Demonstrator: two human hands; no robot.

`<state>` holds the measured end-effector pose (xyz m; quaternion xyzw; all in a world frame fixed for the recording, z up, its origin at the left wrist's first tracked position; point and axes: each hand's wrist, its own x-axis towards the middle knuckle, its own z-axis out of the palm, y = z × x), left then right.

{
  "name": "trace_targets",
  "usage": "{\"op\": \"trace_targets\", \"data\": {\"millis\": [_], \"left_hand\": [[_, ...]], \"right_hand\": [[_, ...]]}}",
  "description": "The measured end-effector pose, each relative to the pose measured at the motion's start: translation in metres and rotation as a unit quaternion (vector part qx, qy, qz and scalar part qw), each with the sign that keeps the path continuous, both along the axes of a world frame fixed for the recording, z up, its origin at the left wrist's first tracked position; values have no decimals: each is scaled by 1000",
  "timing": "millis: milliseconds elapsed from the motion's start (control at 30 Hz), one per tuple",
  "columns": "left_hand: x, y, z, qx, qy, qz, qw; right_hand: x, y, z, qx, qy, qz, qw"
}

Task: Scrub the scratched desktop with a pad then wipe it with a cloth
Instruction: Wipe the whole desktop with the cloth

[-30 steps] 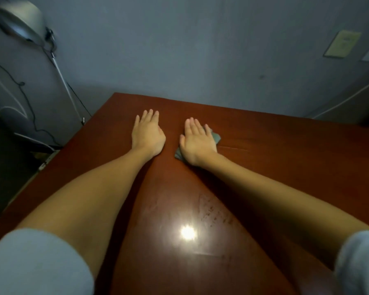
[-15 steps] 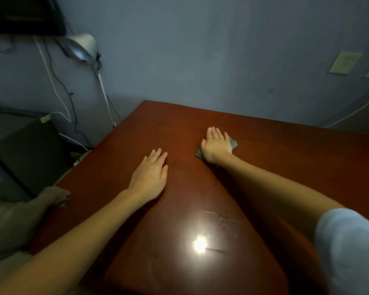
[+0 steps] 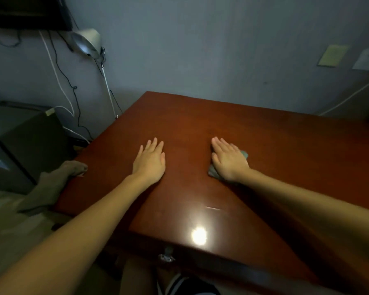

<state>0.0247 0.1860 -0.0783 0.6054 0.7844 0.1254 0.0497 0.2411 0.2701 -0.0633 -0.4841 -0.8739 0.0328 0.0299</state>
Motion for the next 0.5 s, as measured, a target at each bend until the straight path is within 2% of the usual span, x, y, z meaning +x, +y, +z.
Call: {"op": "trace_targets", "data": {"millis": [100, 167, 300, 400, 500], "left_hand": [[-4, -14, -3, -17, 13, -31, 999], [-5, -18, -4, -18, 19, -37, 999], [-1, -18, -6, -1, 34, -26, 999], [0, -20, -5, 1, 28, -24, 999], [0, -21, -5, 1, 29, -20, 999]], "right_hand": [[-38, 21, -2, -14, 7, -70, 997], [-65, 14, -3, -17, 19, -82, 996], [-89, -54, -8, -16, 47, 21, 999], [-61, -115, -13, 11, 51, 112, 992], [-14, -119, -10, 6, 37, 120, 992]]}}
